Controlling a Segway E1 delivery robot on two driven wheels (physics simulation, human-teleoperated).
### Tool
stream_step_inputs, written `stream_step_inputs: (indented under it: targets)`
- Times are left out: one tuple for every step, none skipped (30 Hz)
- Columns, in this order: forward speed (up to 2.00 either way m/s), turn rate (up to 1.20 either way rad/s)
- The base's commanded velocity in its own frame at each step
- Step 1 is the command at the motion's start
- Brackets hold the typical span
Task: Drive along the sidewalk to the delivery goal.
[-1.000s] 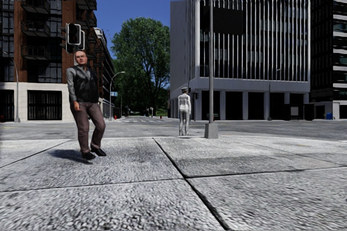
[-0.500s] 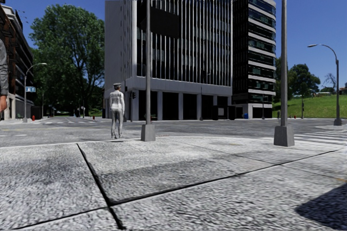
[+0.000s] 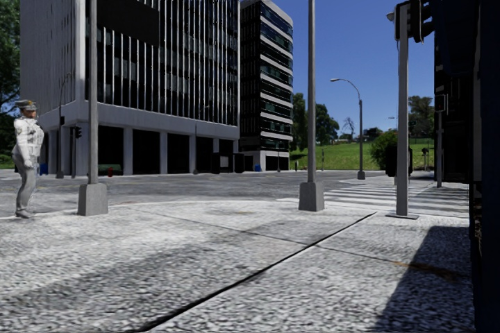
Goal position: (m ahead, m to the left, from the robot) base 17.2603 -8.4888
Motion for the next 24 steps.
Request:
stream_step_inputs:
  targets:
    - [1.63, -0.78]
    - [1.64, -0.64]
    - [1.69, -0.37]
    - [1.74, -0.23]
    - [1.78, -0.19]
    - [1.78, -0.19]
    - [1.79, -0.18]
    - [1.79, -0.18]
    - [1.79, -0.18]
    - [1.79, -0.12]
    - [1.79, -0.12]
    - [1.79, -0.08]
    - [1.79, -0.07]
    - [1.79, -0.14]
    - [1.79, -0.14]
    - [1.79, -0.34]
    - [1.77, -0.44]
    - [1.76, -0.46]
    - [1.76, -0.47]
    - [1.76, -0.47]
    - [1.76, -0.47]
    - [1.76, -0.47]
    - [1.76, -0.47]
    - [1.76, -0.52]
